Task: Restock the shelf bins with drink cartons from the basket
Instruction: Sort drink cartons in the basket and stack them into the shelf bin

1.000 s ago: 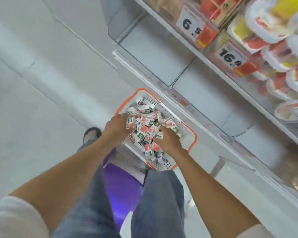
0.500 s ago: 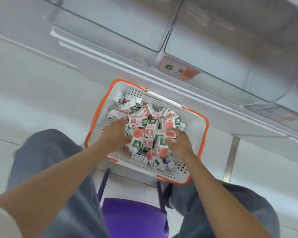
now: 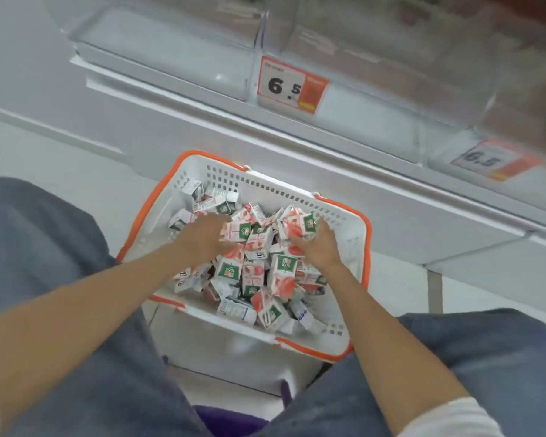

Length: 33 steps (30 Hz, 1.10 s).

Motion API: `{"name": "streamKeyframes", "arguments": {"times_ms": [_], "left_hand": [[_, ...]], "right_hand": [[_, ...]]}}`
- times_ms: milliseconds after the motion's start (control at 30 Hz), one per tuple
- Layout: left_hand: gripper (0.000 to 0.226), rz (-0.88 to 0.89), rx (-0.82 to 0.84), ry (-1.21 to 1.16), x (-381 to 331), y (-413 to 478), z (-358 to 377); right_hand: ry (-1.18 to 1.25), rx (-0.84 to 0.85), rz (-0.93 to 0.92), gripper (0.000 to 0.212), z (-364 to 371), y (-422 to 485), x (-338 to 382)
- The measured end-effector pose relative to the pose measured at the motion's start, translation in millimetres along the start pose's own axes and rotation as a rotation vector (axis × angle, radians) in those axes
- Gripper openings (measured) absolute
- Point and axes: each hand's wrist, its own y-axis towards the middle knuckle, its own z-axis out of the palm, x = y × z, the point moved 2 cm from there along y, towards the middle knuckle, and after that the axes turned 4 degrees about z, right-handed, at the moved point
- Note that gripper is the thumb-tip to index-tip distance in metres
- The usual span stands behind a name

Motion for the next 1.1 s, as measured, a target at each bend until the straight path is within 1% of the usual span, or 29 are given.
{"name": "streamKeyframes", "arguments": {"times_ms": [67, 167, 267, 333, 400, 467, 567, 633, 700, 733, 767, 833, 867, 933, 1033, 1067, 1100], "left_hand": [[0.075, 0.012, -0.020, -0.022, -9.3, -7.4, -10.9], [0.069, 0.081, -0.030, -0.017, -13.9, -8.8, -23.1], [0.065, 0.090, -0.055, -0.077, -0.1, -11.0, -24.1], [0.065, 0.063, -0.060, -0.121, 14.5, -12.0, -19.4], [0.060, 0.025, -0.052, -0.185, 26.6, -11.1, -13.3], [0.057, -0.007, -0.040, -0.213, 31.0, -8.0, -9.4], [0.060, 0.002, -0.057, -0.245, 23.1, 0.1, -7.1], [0.072, 0.029, -0.064, -0.372, 9.3, 5.6, -8.4], [0.086, 0.018, 0.011, -0.569, -6.6, 9.4, -10.6], [0.088, -0.007, 0.065, -0.662, -12.9, 10.9, -10.5], [0.084, -0.038, 0.118, -0.740, -16.1, 12.4, -9.2], [0.069, -0.103, 0.185, -0.806, -15.7, 13.1, -5.5], [0.065, -0.128, 0.186, -0.807, -13.3, 11.7, -4.4], [0.063, -0.170, 0.149, -0.821, -5.4, 9.3, -4.1], [0.062, -0.210, 0.121, -0.867, 4.7, 7.5, -7.9], [0.060, -0.221, 0.129, -0.879, 5.9, 7.3, -8.4], [0.058, -0.228, 0.140, -0.893, 6.7, 7.1, -7.7]], "right_hand": [[0.004, 0.006, 0.008, 0.097, -5.9, -7.7, 2.0], [-0.027, -0.021, 0.041, 0.093, -11.7, 2.1, 9.4], [-0.119, 0.002, 0.059, 0.072, -6.6, 15.9, 14.1], [-0.152, 0.004, 0.068, 0.065, -1.4, 21.4, 17.6], [-0.058, -0.024, 0.066, 0.063, 2.9, 22.2, 20.9], [0.008, -0.049, 0.026, 0.061, 7.3, 20.2, 25.2], [0.077, -0.063, -0.066, 0.056, 9.2, 12.6, 35.3], [0.172, 0.010, -0.131, 0.050, 5.2, 4.4, 45.1], [0.236, 0.165, -0.191, 0.048, 0.5, -8.3, 59.3], [0.241, 0.239, -0.227, 0.048, -0.3, -13.8, 66.9], [0.232, 0.294, -0.260, 0.048, -0.4, -18.2, 73.5], [0.167, 0.359, -0.283, 0.052, -2.0, -24.8, 79.0], [0.098, 0.371, -0.275, 0.058, -3.5, -26.3, 75.9], [-0.149, 0.368, -0.248, 0.069, -6.8, -25.9, 58.8], [-0.582, 0.360, -0.210, 0.077, -1.0, -24.8, 24.1], [-0.675, 0.335, -0.224, 0.078, 4.3, -25.2, 15.7], [-0.716, 0.299, -0.252, 0.076, 9.1, -25.7, 10.4]]}}
